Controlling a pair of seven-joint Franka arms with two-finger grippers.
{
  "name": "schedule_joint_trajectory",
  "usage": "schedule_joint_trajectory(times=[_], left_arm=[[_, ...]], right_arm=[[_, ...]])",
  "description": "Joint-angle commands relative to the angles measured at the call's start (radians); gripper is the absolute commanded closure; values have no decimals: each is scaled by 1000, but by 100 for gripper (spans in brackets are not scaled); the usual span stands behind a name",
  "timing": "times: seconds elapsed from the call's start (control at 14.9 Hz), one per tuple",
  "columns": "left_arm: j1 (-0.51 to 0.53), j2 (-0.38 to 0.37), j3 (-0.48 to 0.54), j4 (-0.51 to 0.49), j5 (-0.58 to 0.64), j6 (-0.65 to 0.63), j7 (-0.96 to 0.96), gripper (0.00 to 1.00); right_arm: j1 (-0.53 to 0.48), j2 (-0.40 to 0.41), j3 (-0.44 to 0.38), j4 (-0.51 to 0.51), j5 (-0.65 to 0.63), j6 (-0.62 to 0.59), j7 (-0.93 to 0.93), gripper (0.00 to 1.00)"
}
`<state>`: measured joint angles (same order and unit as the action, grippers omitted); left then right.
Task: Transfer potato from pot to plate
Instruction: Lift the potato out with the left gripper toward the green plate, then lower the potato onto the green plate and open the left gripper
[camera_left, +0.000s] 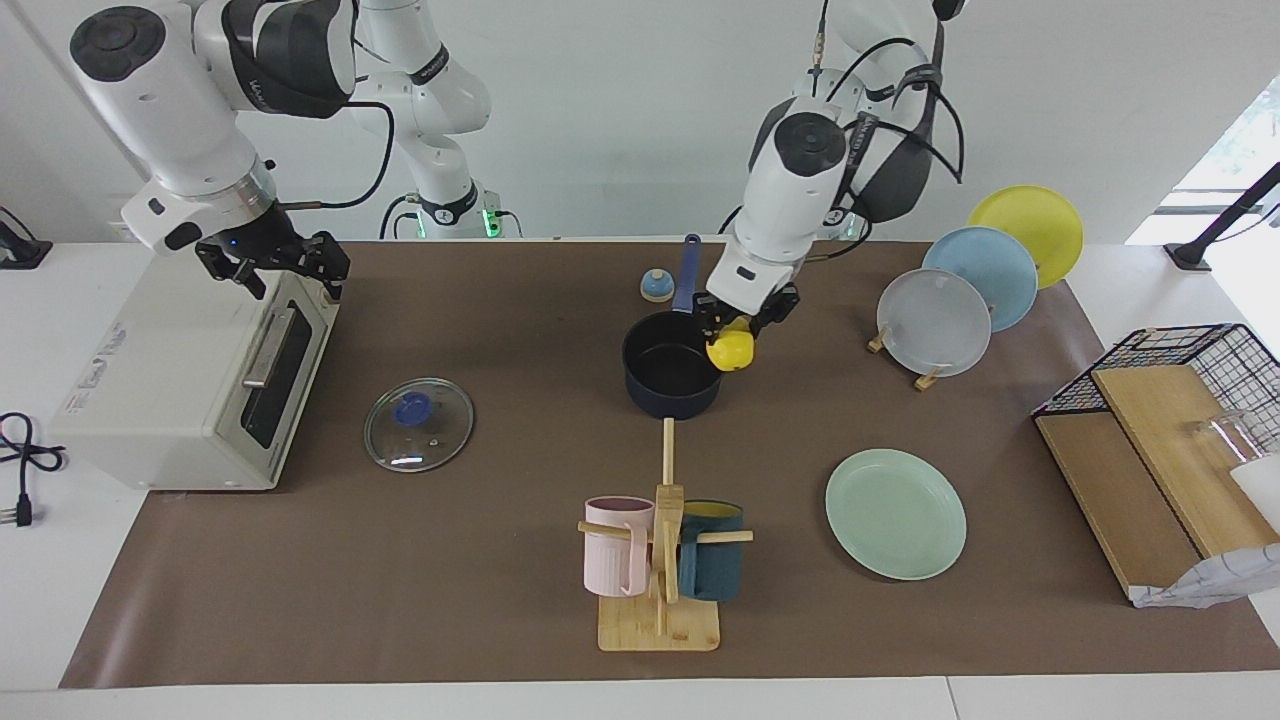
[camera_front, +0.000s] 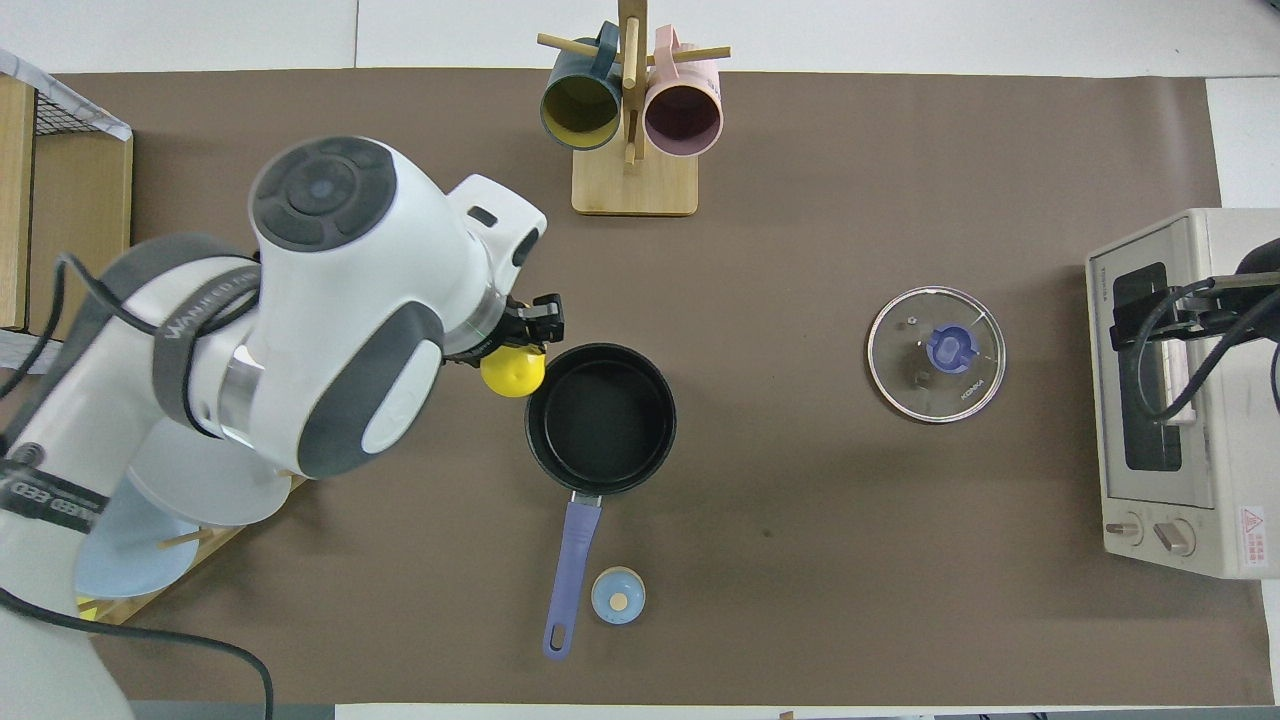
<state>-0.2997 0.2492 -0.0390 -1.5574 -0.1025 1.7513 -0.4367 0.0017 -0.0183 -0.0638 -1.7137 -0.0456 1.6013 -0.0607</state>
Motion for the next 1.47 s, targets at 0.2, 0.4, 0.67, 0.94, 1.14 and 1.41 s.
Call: schedule_joint_trajectory(times=[0.2, 0.4, 0.67, 0.94, 1.14, 1.41], left_arm=[[169, 191, -10, 167, 47, 51, 209, 100], [182, 286, -9, 186, 58, 155, 233, 100], [172, 323, -10, 127, 102, 267, 236, 100], [169, 318, -10, 67, 102, 312, 237, 100], [175, 311, -10, 40, 102, 324, 243, 89], [177, 311, -10, 60, 107, 301, 242, 0]], right_arm=[[-8, -14, 6, -12, 7, -4, 15, 0], [-8, -15, 6, -12, 7, -4, 15, 0], [-8, -15, 6, -12, 7, -4, 15, 0], [-8, -15, 6, -12, 7, -4, 15, 0], [-8, -15, 6, -12, 7, -4, 15, 0], [-8, -15, 6, -12, 7, -4, 15, 0]])
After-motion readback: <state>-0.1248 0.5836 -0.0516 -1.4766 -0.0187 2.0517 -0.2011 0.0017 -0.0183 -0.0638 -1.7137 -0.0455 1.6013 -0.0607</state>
